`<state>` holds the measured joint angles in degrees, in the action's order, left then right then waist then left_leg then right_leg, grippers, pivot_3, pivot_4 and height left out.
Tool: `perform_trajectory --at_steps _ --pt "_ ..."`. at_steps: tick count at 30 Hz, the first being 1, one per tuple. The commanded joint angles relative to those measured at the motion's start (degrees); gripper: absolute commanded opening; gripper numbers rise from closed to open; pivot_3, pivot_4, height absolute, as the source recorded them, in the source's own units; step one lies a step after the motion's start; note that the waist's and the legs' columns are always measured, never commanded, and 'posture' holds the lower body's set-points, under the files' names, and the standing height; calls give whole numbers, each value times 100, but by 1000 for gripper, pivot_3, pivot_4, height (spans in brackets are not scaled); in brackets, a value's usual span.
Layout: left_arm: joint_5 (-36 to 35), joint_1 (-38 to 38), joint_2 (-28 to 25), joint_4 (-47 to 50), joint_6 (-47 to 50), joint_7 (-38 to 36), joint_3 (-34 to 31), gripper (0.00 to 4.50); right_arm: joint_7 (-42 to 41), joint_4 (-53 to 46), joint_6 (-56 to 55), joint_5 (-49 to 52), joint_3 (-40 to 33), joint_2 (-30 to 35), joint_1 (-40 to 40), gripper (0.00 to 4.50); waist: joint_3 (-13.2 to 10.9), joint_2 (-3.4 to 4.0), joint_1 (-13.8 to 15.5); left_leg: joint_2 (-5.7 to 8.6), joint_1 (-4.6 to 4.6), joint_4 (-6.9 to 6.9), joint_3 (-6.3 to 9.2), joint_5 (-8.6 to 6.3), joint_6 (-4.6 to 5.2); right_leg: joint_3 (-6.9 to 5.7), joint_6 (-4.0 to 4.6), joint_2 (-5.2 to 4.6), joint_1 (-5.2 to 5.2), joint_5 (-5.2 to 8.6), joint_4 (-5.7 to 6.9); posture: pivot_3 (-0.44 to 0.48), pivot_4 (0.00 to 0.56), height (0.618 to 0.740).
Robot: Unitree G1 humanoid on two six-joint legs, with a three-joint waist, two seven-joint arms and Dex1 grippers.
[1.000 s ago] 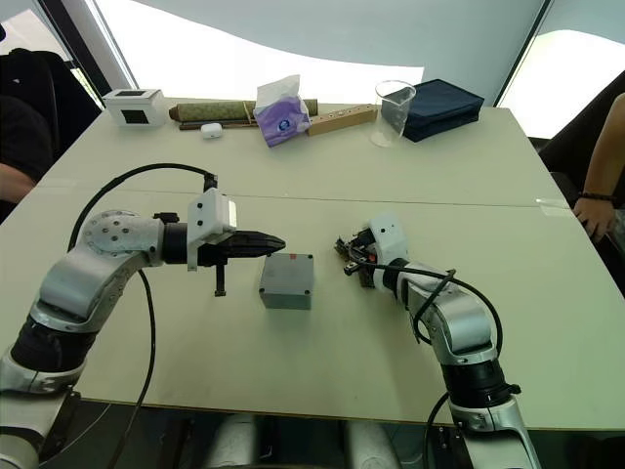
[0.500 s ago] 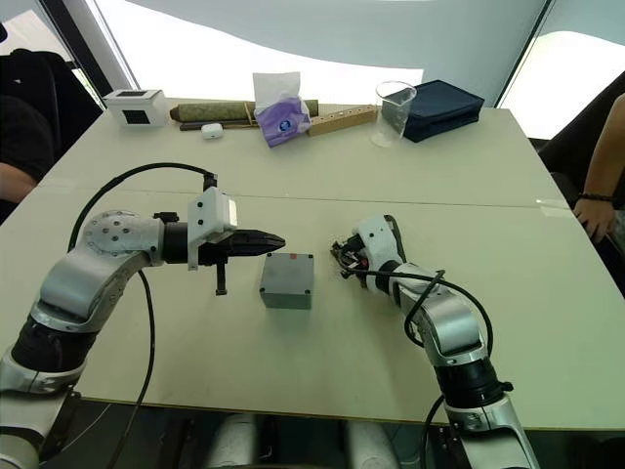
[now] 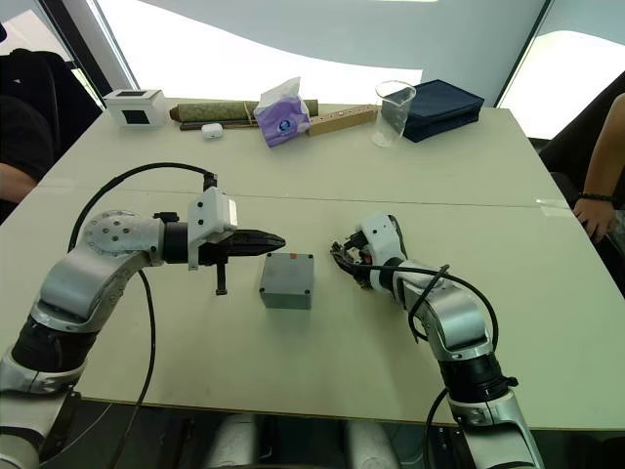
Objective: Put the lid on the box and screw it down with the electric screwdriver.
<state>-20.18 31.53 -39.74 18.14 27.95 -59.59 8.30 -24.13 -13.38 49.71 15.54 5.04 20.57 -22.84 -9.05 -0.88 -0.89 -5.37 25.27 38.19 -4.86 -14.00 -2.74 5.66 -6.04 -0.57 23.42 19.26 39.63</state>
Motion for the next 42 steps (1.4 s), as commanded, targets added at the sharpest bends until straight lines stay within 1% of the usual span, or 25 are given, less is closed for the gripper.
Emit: perform_trajectory --at_steps 1,7,18,21,23,24,25,26,32,42 --pt "-4 64 2 115 -106 9 -48 0 11 -226 -79 100 -132 -75 -107 2691 0 0 3 0 0 0 0 0 0 0 0 0 0 0 0 0 150 721" --pt "-9 37 -13 158 -91 17 -57 0 -51 -229 -51 74 -13 18 -71 2691 0 0 0 0 0 0 0 0 0 0 0 0 0 0 0 0 150 721" --pt "1 56 -8 143 -95 11 -43 0 -52 -190 -46 65 11 -11 -73 2691 0 0 0 0 0 -1 0 0 0 0 0 0 1 0 0 0 150 721" --pt "-3 46 -15 141 -101 2 -51 0 -47 -194 -37 66 8 -12 -67 1877 0 0 1 0 0 0 0 0 0 0 0 0 1 0 0 0 150 721" --pt "5 46 -13 134 -107 7 -51 0 -53 -193 -41 66 4 -3 -59 943 0 0 0 0 0 0 0 0 0 0 0 0 1 0 0 0 150 721" --pt "6 44 -15 133 -110 5 -53 0 -54 -191 -44 63 5 2 -54 619 0 0 0 0 0 0 0 0 0 0 0 0 1 0 0 0 150 721" --pt "8 42 -19 132 -111 4 -53 0 -55 -184 -47 55 10 9 -50 181 0 0 1 0 0 0 0 0 0 0 0 0 1 0 0 0 150 721" --pt "8 37 -24 139 -104 6 -57 0 -53 -184 -44 53 13 10 -46 50 0 0 1 0 0 0 0 0 0 0 0 0 1 0 0 0 150 721" --pt "-26 -87 -121 223 -56 -26 -111 0 -39 -247 -3 69 -25 23 -77 50 0 0 -2 0 0 0 0 0 0 0 0 0 1 0 0 0 150 721" --pt "-132 -296 -358 283 -67 -94 -249 0 -14 -748 487 312 -346 162 -429 50 0 1 0 0 1 -1 0 0 0 0 0 0 2 0 0 0 150 721"
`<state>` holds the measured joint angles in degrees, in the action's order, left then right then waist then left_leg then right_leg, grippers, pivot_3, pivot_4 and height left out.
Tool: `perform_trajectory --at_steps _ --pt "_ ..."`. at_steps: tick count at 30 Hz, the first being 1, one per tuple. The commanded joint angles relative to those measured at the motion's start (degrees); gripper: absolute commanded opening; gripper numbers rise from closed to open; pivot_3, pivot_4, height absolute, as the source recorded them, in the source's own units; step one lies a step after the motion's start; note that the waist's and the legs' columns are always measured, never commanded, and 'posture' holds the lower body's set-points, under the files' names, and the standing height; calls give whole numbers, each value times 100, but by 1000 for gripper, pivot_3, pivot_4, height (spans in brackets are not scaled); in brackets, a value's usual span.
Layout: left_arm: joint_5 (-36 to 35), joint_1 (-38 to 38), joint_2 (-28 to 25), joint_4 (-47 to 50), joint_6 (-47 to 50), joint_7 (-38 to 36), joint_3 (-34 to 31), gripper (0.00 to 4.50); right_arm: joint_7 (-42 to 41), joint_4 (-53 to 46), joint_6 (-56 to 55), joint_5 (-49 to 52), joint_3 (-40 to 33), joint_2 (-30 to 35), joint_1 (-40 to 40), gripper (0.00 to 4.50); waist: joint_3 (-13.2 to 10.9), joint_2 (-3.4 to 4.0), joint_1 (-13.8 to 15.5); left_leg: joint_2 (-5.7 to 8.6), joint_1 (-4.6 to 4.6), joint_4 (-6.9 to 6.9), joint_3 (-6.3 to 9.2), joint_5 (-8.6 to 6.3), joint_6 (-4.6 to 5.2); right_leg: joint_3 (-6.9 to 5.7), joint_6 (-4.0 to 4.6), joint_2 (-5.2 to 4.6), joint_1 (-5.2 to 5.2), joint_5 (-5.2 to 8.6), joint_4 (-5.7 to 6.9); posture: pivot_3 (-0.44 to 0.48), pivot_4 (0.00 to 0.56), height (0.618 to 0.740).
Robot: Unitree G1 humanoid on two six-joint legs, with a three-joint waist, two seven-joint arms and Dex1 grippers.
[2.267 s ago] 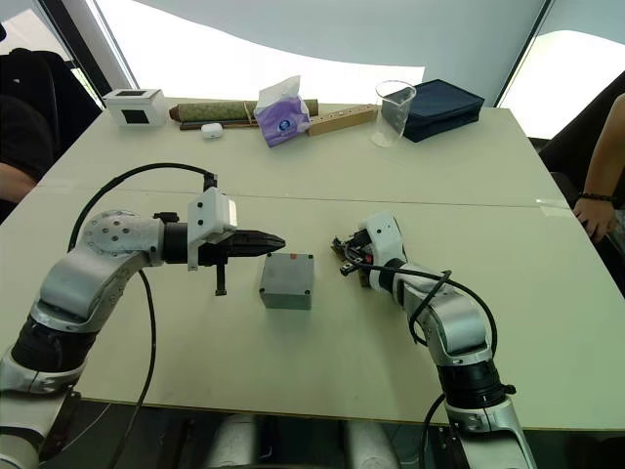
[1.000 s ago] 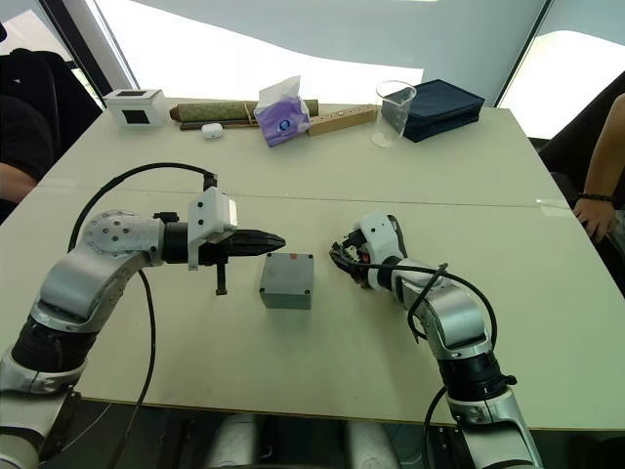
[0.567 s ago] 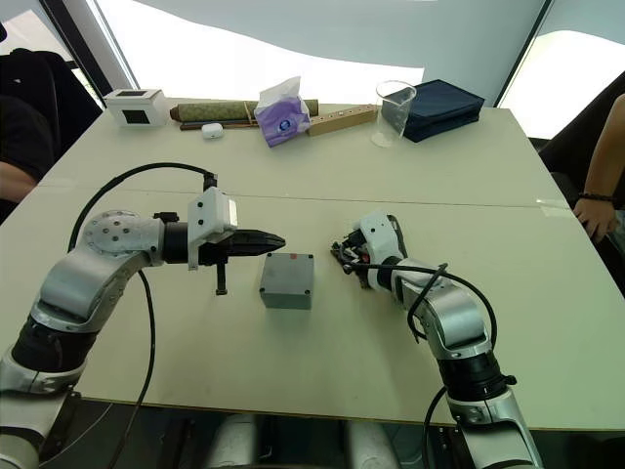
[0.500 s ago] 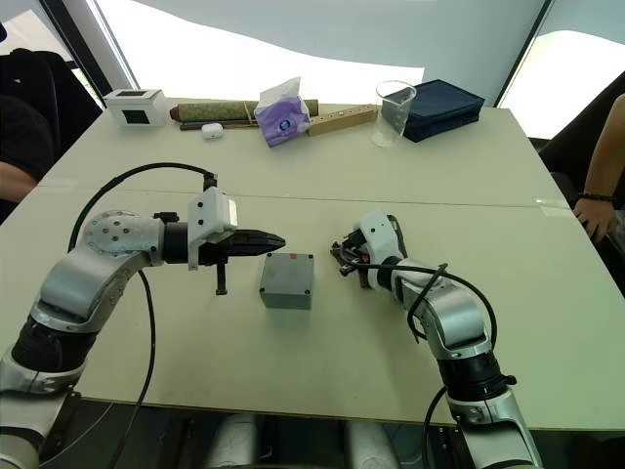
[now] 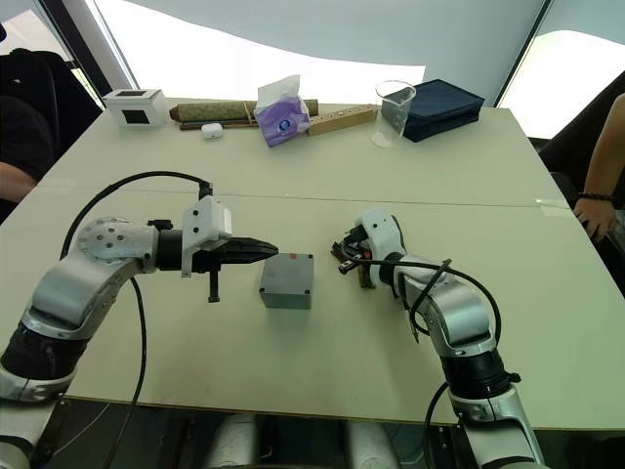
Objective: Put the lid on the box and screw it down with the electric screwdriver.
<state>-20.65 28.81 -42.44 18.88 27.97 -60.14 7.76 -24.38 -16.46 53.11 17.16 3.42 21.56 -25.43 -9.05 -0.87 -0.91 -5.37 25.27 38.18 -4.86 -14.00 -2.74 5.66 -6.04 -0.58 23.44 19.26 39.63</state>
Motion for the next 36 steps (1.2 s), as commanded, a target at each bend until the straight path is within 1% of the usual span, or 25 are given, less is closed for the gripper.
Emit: perform_trajectory --at_steps 1,6,9,12,18,25,36 --pt "-95 -34 -103 207 -72 -46 -208 0 -12 -609 307 243 -243 90 -226 50 0 0 5 0 0 0 0 0 0 0 0 0 0 0 0 0 150 721" --pt "-175 -56 -133 202 -26 -36 -284 0 -184 -1475 1219 875 -401 208 -513 50 0 1 2 0 1 -2 0 0 0 0 0 0 2 0 0 0 150 721" --pt "-235 -80 -177 187 -17 -51 -337 0 -191 -1770 1584 1213 -374 102 -646 50 0 1 -5 -1 1 -2 1 0 1 0 0 0 2 0 1 0 150 721" --pt "-305 -103 -209 194 34 -66 -394 0 -157 -1924 1689 1350 -224 55 -661 50 0 0 0 -1 1 -2 1 -1 1 0 0 0 2 0 1 0 150 721" --pt "-308 -137 -253 187 30 -34 -417 0 -23 -1838 1563 1320 42 -16 -549 50 0 0 -1 -1 2 -1 1 0 1 0 0 -1 2 0 0 0 150 721" --pt "-289 -160 -240 236 48 47 -393 0 -38 -1409 1077 1061 405 57 -402 50 0 0 -7 0 1 -1 1 0 1 0 1 -1 2 0 1 0 150 721" --pt "-277 -158 -233 272 26 100 -353 0 -148 -1166 731 917 492 265 -262 50 0 0 -7 0 2 -2 1 0 1 0 0 0 3 0 1 0 150 721"
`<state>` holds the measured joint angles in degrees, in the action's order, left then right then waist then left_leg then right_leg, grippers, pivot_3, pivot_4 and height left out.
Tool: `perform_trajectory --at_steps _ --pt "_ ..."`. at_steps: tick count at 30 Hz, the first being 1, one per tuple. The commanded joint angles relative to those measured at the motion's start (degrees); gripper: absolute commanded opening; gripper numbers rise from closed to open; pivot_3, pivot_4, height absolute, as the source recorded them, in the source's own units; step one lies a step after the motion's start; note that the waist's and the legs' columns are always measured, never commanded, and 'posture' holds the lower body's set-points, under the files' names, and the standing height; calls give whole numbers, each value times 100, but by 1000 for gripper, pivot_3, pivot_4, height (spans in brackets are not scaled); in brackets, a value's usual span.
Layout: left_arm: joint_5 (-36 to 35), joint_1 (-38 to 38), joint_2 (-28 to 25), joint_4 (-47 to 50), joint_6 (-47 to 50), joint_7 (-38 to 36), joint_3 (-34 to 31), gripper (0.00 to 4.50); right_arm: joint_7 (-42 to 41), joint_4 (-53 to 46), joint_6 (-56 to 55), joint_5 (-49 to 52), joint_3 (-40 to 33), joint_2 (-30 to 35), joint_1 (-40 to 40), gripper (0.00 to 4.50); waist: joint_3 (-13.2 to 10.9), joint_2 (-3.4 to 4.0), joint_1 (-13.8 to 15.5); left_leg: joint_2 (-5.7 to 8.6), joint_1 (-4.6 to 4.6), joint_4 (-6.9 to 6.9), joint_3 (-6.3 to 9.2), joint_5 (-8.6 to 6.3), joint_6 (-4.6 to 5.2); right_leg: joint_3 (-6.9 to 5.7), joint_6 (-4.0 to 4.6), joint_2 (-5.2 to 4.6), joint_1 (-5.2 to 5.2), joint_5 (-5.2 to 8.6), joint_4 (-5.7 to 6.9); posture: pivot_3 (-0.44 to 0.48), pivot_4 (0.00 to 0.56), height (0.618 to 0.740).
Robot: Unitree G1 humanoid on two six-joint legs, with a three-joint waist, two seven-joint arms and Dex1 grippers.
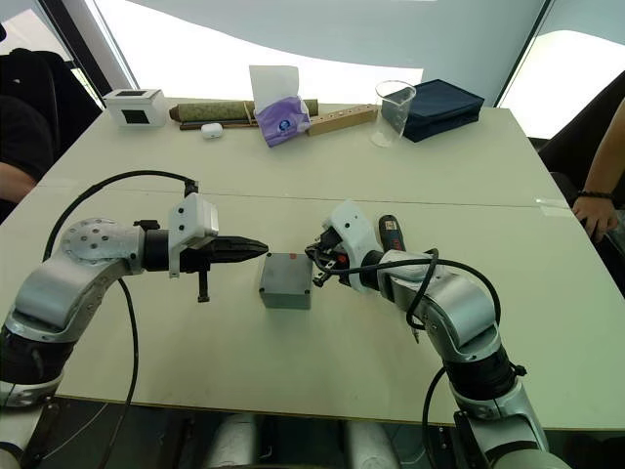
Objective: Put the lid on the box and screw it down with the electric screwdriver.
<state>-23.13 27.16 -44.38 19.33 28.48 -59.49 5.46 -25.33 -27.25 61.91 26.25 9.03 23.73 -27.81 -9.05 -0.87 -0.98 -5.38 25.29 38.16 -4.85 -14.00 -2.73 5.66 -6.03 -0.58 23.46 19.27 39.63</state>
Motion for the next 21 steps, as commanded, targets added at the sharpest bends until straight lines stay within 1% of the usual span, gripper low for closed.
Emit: perform_trajectory --at_steps 1,15,21 --pt "-23 10 -35 222 -31 36 -118 0 -58 -78 -156 9 -90 44 -15 50 0 0 1 0 0 0 0 0 0 0 0 0 0 0 0 0 150 721" --pt "1 45 10 239 -38 84 -68 0 -118 126 -225 -149 85 56 127 50 0 0 7 0 0 0 0 0 0 0 0 0 0 0 0 0 150 721" --pt "-3 58 41 255 -21 126 -29 0 -162 285 -269 -160 151 12 50 50 0 0 8 0 0 0 0 0 0 0 0 0 0 0 0 0 150 721"
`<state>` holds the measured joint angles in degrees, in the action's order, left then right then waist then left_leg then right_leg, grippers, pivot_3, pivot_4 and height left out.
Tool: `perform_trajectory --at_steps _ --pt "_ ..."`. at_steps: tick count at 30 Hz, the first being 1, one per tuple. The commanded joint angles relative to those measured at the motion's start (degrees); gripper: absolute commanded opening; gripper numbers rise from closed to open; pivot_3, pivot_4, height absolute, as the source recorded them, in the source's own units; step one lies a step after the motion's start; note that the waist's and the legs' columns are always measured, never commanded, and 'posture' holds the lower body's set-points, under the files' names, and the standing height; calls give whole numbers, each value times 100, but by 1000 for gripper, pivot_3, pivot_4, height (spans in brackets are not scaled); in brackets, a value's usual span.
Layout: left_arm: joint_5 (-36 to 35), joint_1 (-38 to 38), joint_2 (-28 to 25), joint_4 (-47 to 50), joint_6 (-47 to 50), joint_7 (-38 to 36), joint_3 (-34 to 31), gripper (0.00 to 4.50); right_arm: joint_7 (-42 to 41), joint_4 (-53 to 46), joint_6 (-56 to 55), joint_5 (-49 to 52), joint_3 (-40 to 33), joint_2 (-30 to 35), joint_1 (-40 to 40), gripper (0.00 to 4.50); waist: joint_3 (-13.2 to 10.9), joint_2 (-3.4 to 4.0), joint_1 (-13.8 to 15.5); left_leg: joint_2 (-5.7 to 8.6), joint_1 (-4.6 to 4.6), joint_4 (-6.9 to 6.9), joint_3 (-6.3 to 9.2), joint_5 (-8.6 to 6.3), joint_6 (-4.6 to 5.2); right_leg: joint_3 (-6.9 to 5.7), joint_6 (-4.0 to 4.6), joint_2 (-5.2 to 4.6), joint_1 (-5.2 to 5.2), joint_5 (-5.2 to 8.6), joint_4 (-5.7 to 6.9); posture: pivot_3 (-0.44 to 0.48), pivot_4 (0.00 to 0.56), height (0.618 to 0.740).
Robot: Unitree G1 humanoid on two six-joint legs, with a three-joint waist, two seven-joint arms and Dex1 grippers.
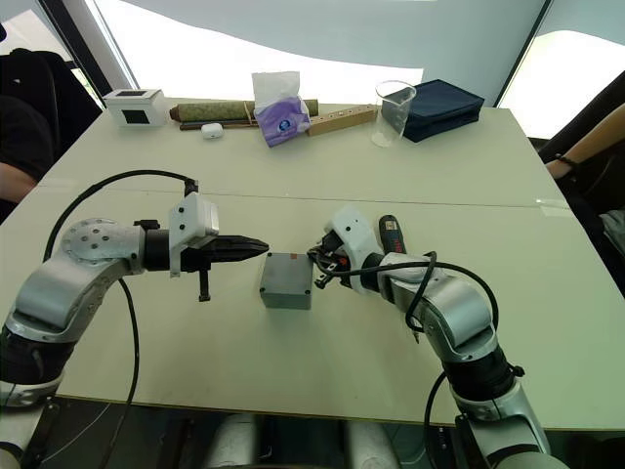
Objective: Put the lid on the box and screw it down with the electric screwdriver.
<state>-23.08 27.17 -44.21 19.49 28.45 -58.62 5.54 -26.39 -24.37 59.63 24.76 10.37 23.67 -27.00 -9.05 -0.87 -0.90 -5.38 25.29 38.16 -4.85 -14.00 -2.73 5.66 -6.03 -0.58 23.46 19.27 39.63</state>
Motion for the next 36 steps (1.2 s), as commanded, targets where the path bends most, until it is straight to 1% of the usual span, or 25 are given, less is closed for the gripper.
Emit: perform_trajectory --at_steps 1,2,4,5,7,9,10,11,14,16,18,21,23,25,26,30,33,36 --pt "-9 58 31 245 -13 48 -30 0 -74 -3 -37 1 16 26 -38 555 0 0 0 0 0 0 0 0 0 0 0 0 0 0 0 0 150 721" --pt "-14 55 37 252 -8 53 -27 0 -97 -10 -36 8 18 43 -42 727 0 0 0 0 0 0 0 0 0 0 0 0 0 0 0 0 150 721" --pt "-21 33 52 285 4 62 -26 0 -139 -53 -6 24 4 90 -34 1467 0 0 0 0 0 0 0 0 0 0 0 0 0 0 0 0 150 721" --pt "-33 14 54 301 5 53 -30 0 -161 -80 18 30 -1 119 -34 2001 0 0 0 0 0 0 0 0 0 0 0 0 0 0 0 0 150 721" --pt "-72 -64 12 337 -43 -56 -24 0 -216 -227 143 112 -103 229 -60 2692 0 0 -1 0 0 0 0 0 0 0 0 0 0 0 0 0 150 721" --pt "-106 -78 16 355 -49 -116 -11 0 -289 -436 333 243 -294 421 -115 3580 0 0 2 0 0 0 0 0 0 0 0 0 0 0 0 0 150 721" --pt "-124 -57 37 332 -57 -142 -14 0 -312 -565 499 333 -437 542 -188 3892 0 0 5 0 0 0 0 0 0 0 0 0 0 0 0 0 150 721" --pt "-129 -36 71 349 -38 -131 6 0 -347 -660 602 407 -557 655 -209 4409 0 0 6 0 0 0 0 0 0 0 0 -1 0 0 0 0 150 721" --pt "-158 35 163 382 -2 -155 92 0 -608 -909 961 615 -847 1300 -284 4409 -1 1 15 1 1 1 -2 0 0 1 0 -3 -1 0 -1 0 150 721" --pt "-133 58 244 382 -21 -141 171 0 -727 -869 1391 778 -1084 1731 -485 4409 -1 1 17 1 1 0 0 -1 2 -1 0 -3 -3 0 -5 0 150 721" --pt "-96 74 249 254 -155 -232 184 0 -638 -564 2245 807 -1098 2049 -1041 4409 0 -1 11 1 0 0 0 -2 3 0 0 -3 -4 0 -6 0 150 721" --pt "-57 115 326 203 -232 -234 274 0 -676 -52 3116 907 -932 2469 -1641 4409 -6 9 -32 0 -1 -1 -6 -1 4 9 1 -1 5 -1 -1 0 150 721" --pt "-3 154 417 115 -317 -225 325 0 -641 567 3287 1215 -579 2771 -1972 4409 -6 9 -12 0 -2 -2 -1 -2 4 5 4 0 3 1 0 0 150 721" --pt "-4 167 494 60 -387 -262 337 0 -441 1242 3287 1576 -265 2886 -2229 4409 -5 7 -8 0 -1 -5 -2 -3 7 5 4 -1 2 1 -8 0 150 721" --pt "8 179 538 71 -380 -249 365 0 -375 1414 3287 1721 -191 2951 -2291 4409 -5 6 -8 0 0 -3 -3 -6 11 5 3 -1 1 1 -10 0 150 721" --pt "133 179 647 -42 -568 -279 476 0 135 2381 3287 2808 581 3132 -2804 4409 -6 8 -14 1 5 -1 -8 -8 15 9 2 -4 7 0 -11 0 150 721" --pt "171 165 729 -86 -715 -328 506 0 644 2814 3287 3195 1069 3157 -3083 4409 -6 8 -21 0 5 -1 -8 -8 16 10 2 -3 10 0 -9 0 150 721" --pt "198 165 778 -140 -780 -333 514 0 1080 2965 3287 3485 1395 3157 -3101 4409 -6 7 -11 0 6 -2 -7 -8 16 9 2 -3 10 0 -9 0 150 721"
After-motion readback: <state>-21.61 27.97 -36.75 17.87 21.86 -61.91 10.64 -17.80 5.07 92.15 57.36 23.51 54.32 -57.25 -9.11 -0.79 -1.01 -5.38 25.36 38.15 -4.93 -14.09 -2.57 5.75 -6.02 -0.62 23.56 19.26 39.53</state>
